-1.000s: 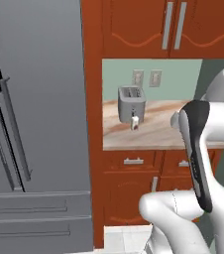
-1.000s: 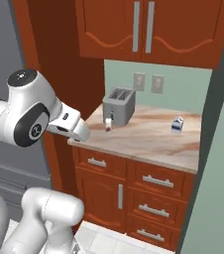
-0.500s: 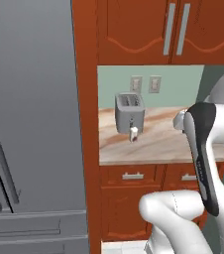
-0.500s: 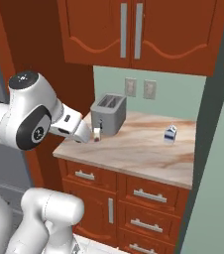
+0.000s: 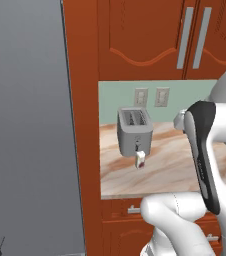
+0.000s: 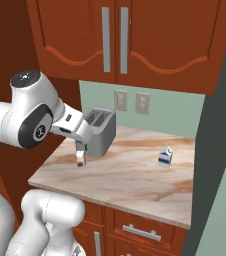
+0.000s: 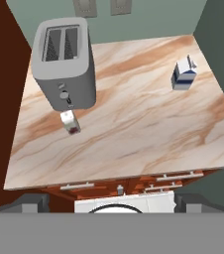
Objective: Move the drinks to the dining counter.
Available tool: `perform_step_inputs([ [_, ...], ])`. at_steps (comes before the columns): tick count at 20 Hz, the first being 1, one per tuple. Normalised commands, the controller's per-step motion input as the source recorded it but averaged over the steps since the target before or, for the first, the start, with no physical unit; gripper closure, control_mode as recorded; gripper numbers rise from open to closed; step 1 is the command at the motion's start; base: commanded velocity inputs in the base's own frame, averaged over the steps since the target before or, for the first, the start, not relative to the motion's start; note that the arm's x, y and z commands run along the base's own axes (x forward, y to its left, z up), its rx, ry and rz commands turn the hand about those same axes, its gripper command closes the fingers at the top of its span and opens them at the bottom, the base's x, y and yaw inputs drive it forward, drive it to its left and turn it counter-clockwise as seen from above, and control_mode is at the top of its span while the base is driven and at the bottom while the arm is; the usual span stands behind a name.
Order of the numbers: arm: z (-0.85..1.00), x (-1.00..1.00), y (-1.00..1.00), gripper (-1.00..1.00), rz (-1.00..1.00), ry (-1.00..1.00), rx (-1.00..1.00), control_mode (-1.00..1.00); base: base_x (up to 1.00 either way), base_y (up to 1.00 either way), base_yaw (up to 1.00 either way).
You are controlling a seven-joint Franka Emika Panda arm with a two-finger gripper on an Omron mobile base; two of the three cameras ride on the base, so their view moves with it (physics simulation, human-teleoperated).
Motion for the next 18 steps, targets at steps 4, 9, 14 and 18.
perform_step_inputs([
  [4, 0.00, 0.00, 0.00, -1.00, 0.00, 0.00, 0.00, 1.00, 0.77, -0.02, 0.13],
  [9, 0.00, 0.00, 0.00, -1.00, 0.00, 0.00, 0.00, 1.00, 0.55, -0.11, 0.33],
  [14, 0.00, 0.00, 0.00, -1.00, 0.00, 0.00, 0.00, 1.00, 0.58, -0.06, 0.35],
  [18, 0.00, 0.00, 0.00, -1.00, 0.00, 0.00, 0.00, 1.00, 0.52, 0.00, 0.22],
])
